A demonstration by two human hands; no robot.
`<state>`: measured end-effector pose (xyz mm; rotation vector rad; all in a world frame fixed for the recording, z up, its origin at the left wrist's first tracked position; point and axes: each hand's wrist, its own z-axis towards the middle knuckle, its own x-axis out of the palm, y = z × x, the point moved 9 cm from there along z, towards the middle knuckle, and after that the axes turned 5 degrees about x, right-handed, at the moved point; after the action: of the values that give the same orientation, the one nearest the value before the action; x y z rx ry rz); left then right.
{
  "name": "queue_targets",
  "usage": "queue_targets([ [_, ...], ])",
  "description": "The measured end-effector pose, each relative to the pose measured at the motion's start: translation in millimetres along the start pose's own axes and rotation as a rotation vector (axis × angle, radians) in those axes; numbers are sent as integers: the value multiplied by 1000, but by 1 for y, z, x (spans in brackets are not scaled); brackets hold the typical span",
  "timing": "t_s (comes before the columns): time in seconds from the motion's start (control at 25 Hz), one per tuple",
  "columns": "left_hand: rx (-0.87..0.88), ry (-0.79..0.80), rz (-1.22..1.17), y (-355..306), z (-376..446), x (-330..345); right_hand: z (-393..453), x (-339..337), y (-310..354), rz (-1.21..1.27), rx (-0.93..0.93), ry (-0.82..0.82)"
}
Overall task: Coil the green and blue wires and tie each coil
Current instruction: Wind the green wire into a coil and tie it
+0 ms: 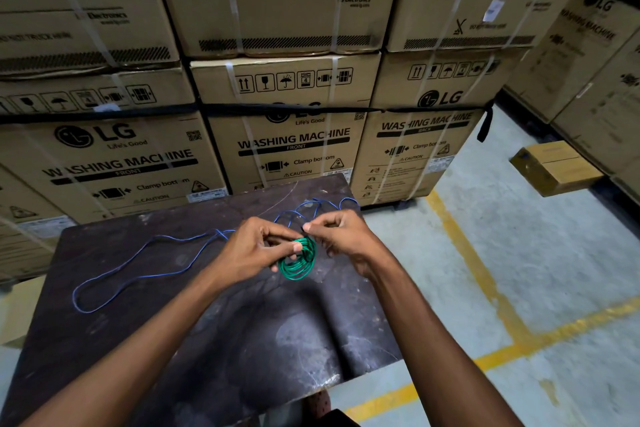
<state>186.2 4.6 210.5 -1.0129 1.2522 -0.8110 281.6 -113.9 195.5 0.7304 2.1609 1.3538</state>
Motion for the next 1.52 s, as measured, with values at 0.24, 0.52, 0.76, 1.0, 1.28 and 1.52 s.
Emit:
queue_targets([
  [0.24,-8,-13,-41,1,-2,2,1,3,-3,151,45,53],
  [0.52,-1,-41,-83,-10,-1,3,5,4,-11,200,-2,-20],
  [0.76,7,-27,-134,-10,-6,11,15,-18,1,156,-133,-234],
  [1.0,14,-46,-178,-12,-4,10,29,-33,3,322,-135,-328],
  [1.28,10,-71,-139,-10,0,3,12,6,-28,185,133,-3],
  [1.52,-2,-70,-130,-10,0,7,11,9,-15,312,65,86],
])
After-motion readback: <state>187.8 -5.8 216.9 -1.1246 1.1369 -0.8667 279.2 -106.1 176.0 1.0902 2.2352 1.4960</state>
